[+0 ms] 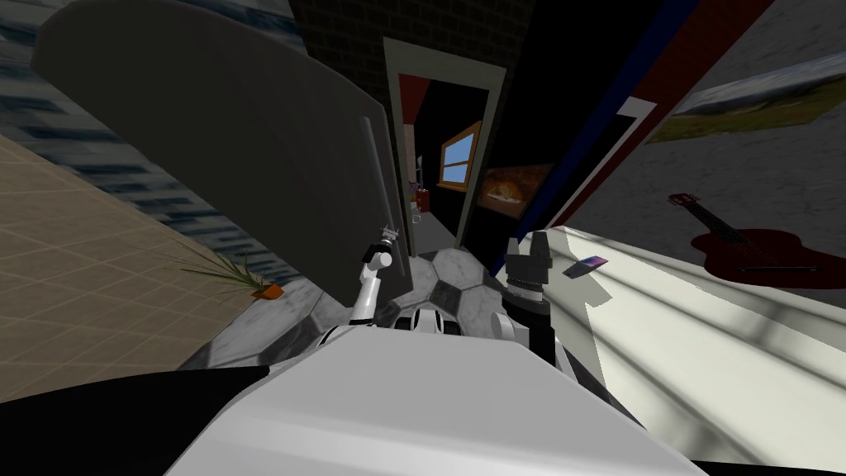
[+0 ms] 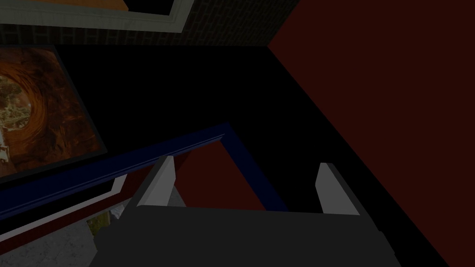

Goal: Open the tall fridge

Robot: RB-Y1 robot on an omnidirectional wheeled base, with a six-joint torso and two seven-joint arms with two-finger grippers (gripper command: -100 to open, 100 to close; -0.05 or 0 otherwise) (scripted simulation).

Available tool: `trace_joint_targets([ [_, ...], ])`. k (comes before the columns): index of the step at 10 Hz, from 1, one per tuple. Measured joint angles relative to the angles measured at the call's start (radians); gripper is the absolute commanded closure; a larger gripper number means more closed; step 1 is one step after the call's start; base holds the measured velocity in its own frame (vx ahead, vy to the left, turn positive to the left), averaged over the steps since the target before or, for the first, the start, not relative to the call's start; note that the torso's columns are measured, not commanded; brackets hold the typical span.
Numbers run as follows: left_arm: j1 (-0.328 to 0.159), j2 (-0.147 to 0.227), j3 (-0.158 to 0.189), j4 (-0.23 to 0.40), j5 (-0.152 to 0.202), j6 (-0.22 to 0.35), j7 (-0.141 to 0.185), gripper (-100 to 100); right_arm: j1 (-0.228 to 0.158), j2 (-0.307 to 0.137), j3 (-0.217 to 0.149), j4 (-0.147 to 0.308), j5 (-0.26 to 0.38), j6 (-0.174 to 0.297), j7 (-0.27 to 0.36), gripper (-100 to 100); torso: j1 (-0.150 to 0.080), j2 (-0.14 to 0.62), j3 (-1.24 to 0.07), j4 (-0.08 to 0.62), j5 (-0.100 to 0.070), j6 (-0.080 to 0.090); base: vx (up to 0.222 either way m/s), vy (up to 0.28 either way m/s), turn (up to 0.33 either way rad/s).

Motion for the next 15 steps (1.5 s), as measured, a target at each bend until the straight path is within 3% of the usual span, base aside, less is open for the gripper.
trace_joint_targets([
  [5,0.104,-0.003,0.005,-0.138,0.027,0.045,-0.01,100,0.0,0.0,0.0,0.0,0.0,0.0,0.0,0,0.0,0.002,0.001,0.003,-0.001,0.0,0.046,-0.013,-0.031],
  [8,0.14,-0.011,0.0,-0.154,0.022,0.038,-0.015,100,0.0,0.0,0.0,0.0,0.0,0.0,0.0,0,0.004,-0.003,-0.002,-0.001,0.002,-0.001,0.017,-0.01,-0.037],
  [11,0.203,0.0,0.004,-0.249,0.058,0.083,-0.022,100,0.0,0.0,0.0,0.0,0.0,0.0,0.0,0,-0.002,0.0,-0.001,0.004,-0.002,0.002,0.064,-0.012,-0.017],
  [15,0.293,-0.008,-0.001,-0.339,0.072,0.1,-0.029,100,0.0,0.0,0.0,0.0,0.0,0.0,0.0,0,0.001,-0.001,-0.001,0.004,0.0,0.002,0.039,-0.008,-0.041],
])
